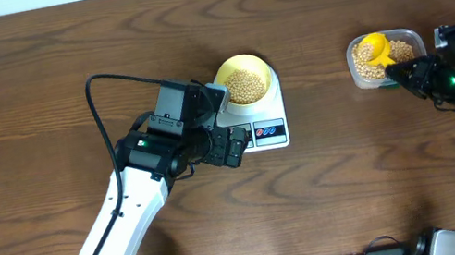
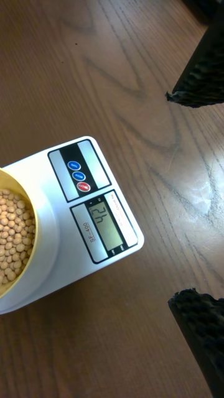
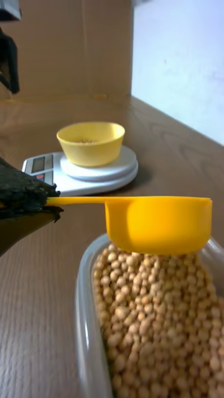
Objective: Scoop item into bowl and weigh 50g on scale
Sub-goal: 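Dip the scoop into the soybeans with the right gripper, then lift the filled scoop and carry it left over the bowl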
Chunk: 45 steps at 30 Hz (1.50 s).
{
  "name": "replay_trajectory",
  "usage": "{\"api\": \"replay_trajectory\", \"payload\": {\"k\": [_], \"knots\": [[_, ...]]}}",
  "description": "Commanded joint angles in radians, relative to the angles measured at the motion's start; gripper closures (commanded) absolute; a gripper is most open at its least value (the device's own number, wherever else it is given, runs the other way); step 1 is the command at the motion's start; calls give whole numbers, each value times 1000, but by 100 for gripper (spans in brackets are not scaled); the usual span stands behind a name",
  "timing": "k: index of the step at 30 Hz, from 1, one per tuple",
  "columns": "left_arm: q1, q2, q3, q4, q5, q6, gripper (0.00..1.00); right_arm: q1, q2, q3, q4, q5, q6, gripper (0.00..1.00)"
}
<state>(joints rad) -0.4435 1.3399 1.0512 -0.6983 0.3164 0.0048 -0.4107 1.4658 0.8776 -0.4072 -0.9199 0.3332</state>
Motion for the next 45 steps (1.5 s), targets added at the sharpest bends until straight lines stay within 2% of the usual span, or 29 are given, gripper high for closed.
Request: {"api": "replay_trajectory", "payload": {"k": [1, 13, 21, 31, 45], "knots": [[-1, 3, -2, 0, 11, 18, 4, -3, 6, 3, 3, -77, 23, 99], [-1, 3, -2, 1, 11, 18, 4, 7, 6, 3, 3, -195, 34, 99], [-1, 3, -2, 1, 11, 18, 4, 56, 6, 3, 8, -201, 41, 99], [-1, 3, -2, 0, 11, 18, 4, 192, 6, 3, 124, -192, 41, 99], [-1, 3, -2, 0, 11, 18, 4, 393, 6, 3, 280, -51, 89, 99]]}}
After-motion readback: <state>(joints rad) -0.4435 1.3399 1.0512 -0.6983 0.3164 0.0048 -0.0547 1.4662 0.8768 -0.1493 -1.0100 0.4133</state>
